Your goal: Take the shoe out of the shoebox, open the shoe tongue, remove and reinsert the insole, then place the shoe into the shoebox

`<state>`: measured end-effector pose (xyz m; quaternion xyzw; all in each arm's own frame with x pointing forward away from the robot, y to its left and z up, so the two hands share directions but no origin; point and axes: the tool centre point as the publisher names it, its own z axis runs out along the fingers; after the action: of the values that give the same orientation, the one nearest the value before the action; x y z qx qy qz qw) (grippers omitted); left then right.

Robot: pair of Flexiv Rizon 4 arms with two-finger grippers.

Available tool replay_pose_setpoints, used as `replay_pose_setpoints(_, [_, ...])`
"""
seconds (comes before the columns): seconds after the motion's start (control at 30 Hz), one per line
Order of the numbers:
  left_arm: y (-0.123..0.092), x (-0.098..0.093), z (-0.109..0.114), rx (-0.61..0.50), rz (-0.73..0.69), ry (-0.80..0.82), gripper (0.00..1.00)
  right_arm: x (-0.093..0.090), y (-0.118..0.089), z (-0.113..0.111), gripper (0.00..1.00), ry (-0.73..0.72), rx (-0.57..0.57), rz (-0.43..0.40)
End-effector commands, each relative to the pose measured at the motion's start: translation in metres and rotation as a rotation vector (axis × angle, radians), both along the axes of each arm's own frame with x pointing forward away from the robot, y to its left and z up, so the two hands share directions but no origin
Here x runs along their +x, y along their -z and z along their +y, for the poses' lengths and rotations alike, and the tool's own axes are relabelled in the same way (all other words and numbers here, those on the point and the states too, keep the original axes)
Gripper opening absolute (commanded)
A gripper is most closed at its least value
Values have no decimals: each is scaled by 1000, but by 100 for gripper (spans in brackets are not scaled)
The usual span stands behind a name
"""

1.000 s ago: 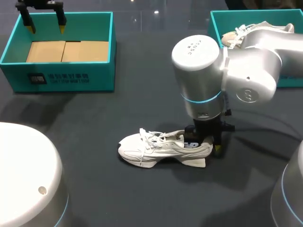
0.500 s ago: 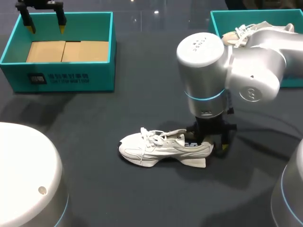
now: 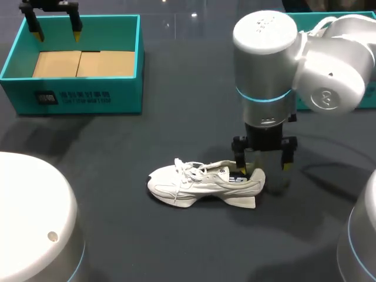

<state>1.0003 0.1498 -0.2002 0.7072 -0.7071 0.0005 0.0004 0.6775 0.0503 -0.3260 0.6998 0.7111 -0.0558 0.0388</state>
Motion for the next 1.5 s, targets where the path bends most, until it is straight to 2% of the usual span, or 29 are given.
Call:
replay_pose_setpoints(0.03, [0, 0, 0, 1, 0, 0, 100, -10, -29, -31, 100, -98, 156, -33])
replay_pose_setpoints(0.13, [0, 0, 0, 1, 0, 0, 100, -11, -39, -34, 100, -199, 215, -41])
replay_pose_setpoints(0.23, [0, 0, 0, 1, 0, 0, 100, -11, -51, -41, 100, -336, 362, -41])
replay_pose_setpoints(0.27, [0, 0, 0, 1, 0, 0, 100, -10, -54, -44, 100, -344, 363, -11])
replay_pose_setpoints(0.73, [0, 0, 0, 1, 0, 0, 100, -10, -54, -44, 100, -344, 363, -11])
replay_pose_setpoints(0.8, [0, 0, 0, 1, 0, 0, 100, -12, -58, -50, 100, -455, 460, -104])
replay_pose_setpoints(0.97, [0, 0, 0, 1, 0, 0, 100, -12, -60, -65, 100, -600, 552, -189])
replay_pose_setpoints(1.0, [0, 0, 0, 1, 0, 0, 100, -11, -60, -68, 100, -644, 608, -220])
replay_pose_setpoints(1.2, [0, 0, 0, 1, 0, 0, 100, -4, -49, -70, 100, -767, 653, -251])
replay_pose_setpoints(1.27, [0, 0, 0, 1, 0, 0, 100, -2, -46, -71, 100, -821, 655, -284])
replay_pose_setpoints(1.5, [0, 0, 0, 1, 0, 0, 100, -1, -42, -76, 100, -840, 661, -305])
